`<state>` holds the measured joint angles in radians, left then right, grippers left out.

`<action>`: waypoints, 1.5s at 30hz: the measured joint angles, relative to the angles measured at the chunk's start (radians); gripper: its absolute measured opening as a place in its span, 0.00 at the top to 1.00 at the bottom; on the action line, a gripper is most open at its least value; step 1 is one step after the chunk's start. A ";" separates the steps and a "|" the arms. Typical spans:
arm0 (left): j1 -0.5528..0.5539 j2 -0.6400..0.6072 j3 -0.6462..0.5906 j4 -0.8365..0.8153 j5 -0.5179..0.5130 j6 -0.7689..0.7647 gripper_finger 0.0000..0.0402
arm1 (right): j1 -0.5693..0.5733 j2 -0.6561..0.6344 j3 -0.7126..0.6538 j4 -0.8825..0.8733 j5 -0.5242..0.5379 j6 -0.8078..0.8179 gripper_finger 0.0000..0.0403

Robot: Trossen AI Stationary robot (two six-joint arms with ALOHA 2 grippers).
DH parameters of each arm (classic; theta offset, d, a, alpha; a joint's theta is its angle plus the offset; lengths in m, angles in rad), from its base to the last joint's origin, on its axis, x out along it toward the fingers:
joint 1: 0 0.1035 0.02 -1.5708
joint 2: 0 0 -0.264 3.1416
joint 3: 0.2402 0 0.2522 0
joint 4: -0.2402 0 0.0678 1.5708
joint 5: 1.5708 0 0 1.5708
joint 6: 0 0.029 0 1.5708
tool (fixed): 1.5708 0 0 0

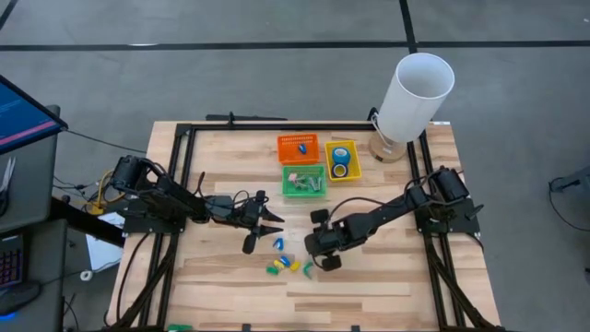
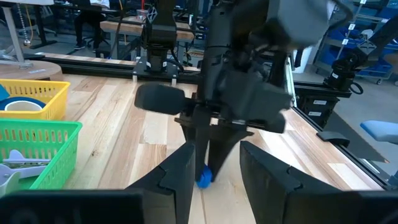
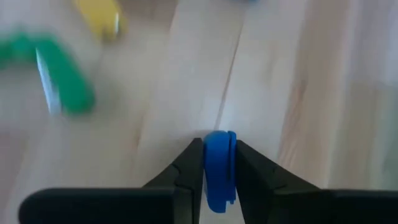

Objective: Pick and place Stapler, Stapler remover, tape
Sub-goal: Put the blue stapler into the orange bin

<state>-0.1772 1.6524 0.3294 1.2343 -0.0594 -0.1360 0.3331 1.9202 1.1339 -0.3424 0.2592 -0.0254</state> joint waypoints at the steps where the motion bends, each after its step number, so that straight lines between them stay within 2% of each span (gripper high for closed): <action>1: 0.000 0.000 0.000 0.000 0.000 0.000 0.71 | -0.003 0.000 0.000 0.033 0.004 -0.011 0.84; 10: -0.001 0.000 0.000 -0.005 0.032 0.030 0.71 | -0.050 -0.011 0.003 0.242 0.031 -0.019 0.84; 14: -0.002 0.000 0.000 -0.004 0.060 0.068 0.71 | -0.047 -0.011 0.038 0.249 0.020 -0.019 0.84; 18: -0.002 0.000 0.000 -0.019 0.051 0.103 0.71 | -0.038 -0.011 0.047 0.242 -0.042 -0.035 0.84; 21: -0.002 0.013 0.002 -0.022 0.043 0.105 0.71 | -0.031 -0.026 0.050 0.232 -0.024 -0.037 0.85; 27: -0.001 0.103 0.014 0.045 0.042 0.105 0.71 | -0.029 -0.081 0.052 0.197 -0.017 -0.014 0.87; 31: -0.005 0.159 0.065 0.066 0.069 0.093 0.71 | -0.007 -0.149 0.050 0.135 -0.009 0.016 0.88; 35: -0.024 0.184 0.120 0.069 0.076 0.086 0.71 | 0.033 -0.226 0.019 0.163 0.051 0.017 0.88; 37: -0.029 0.186 0.147 0.073 0.066 0.084 0.71 | 0.061 -0.275 -0.001 0.102 0.100 0.036 0.88; 41: -0.034 0.189 0.190 0.069 0.037 0.074 0.71 | 0.130 -0.352 -0.011 0.020 0.262 0.093 0.88; 45: -0.031 0.205 0.236 0.068 -0.005 0.072 0.71 | 0.190 -0.417 -0.101 0.109 0.396 0.074 0.88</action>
<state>-0.2081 1.8570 0.5649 1.3018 -0.0641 -0.0642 0.5235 1.5030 1.0330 -0.2335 0.6547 0.0482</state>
